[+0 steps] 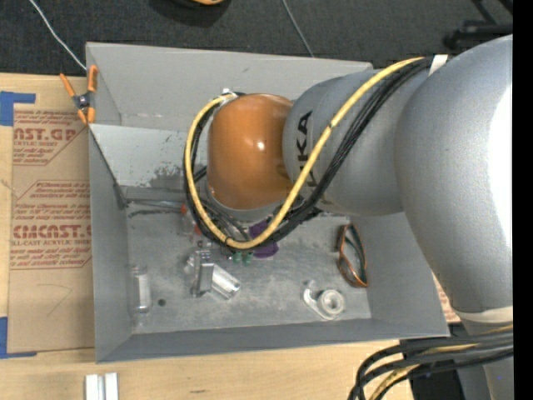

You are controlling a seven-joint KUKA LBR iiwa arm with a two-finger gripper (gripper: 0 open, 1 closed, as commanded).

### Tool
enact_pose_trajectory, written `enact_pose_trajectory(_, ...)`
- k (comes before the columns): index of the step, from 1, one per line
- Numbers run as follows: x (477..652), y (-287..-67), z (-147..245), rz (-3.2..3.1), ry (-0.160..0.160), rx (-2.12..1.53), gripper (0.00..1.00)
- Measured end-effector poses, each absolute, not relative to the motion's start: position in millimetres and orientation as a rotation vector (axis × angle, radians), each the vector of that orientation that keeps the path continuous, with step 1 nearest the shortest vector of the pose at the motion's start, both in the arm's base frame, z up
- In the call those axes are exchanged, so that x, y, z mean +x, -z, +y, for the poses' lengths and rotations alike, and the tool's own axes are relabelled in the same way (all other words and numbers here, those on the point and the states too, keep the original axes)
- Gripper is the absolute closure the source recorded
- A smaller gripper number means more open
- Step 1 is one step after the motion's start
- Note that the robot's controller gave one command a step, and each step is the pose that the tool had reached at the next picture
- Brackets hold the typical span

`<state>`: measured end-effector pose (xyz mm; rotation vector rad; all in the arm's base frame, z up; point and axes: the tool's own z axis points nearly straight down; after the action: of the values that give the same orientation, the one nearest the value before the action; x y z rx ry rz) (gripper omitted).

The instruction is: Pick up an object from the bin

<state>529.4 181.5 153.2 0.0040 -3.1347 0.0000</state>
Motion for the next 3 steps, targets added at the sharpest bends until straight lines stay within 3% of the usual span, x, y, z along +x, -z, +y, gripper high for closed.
enact_pose_trajectory(1, 531.6, -158, 180, -3.142, 0.002, 0.000, 0.00)
enact_pose_trajectory(2, 517.3, -101, 115, -3.127, -0.002, 0.108, 0.00)
enact_pose_trajectory(3, 543.3, -73, 127, -3.138, 0.005, 0.172, 1.00)
